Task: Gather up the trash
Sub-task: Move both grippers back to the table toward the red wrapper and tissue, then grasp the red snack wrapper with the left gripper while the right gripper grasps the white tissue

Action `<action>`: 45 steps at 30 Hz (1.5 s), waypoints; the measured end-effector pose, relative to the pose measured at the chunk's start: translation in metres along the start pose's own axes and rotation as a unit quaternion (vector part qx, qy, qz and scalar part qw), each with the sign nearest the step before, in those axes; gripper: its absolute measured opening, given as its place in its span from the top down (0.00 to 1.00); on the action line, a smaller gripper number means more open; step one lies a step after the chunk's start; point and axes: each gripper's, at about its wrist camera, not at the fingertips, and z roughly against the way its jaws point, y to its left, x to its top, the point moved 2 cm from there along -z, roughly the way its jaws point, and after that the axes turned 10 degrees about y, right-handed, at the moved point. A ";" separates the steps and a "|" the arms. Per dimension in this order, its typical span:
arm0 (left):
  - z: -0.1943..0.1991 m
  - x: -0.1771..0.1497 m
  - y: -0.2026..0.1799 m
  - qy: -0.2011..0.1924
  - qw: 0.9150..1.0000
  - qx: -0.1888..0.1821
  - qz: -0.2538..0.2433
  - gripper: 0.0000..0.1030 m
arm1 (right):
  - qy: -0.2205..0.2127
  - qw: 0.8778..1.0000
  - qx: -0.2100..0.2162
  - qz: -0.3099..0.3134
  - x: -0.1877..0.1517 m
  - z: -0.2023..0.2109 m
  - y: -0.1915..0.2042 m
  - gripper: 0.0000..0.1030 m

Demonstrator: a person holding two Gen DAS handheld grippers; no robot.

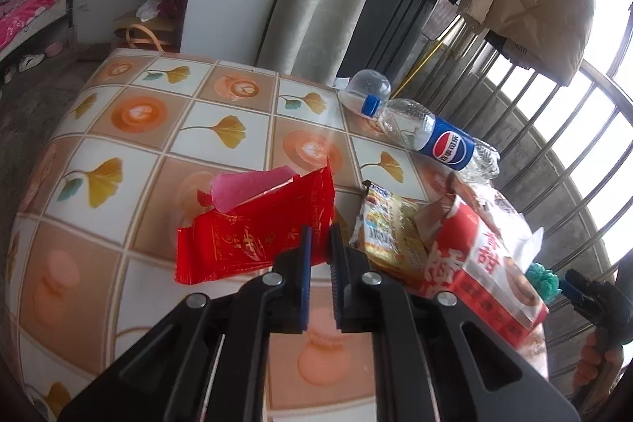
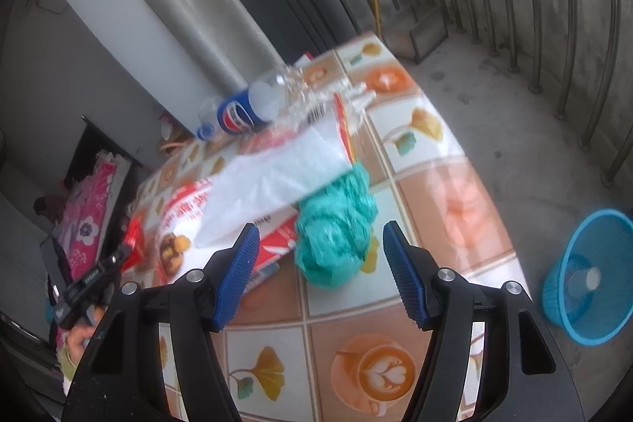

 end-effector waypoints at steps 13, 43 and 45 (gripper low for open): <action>0.032 -0.025 -0.012 -0.012 1.000 -0.027 0.005 0.92 | 0.038 0.999 0.032 -0.023 0.041 -0.048 -0.014 0.60; 0.057 -0.023 -0.026 -0.039 0.999 -0.025 -0.015 0.92 | -0.038 0.991 0.127 0.012 0.042 0.016 0.022 1.00; 0.065 -0.022 -0.032 -0.047 0.998 -0.030 -0.023 0.92 | -0.047 0.990 0.132 0.016 0.041 0.026 0.025 1.00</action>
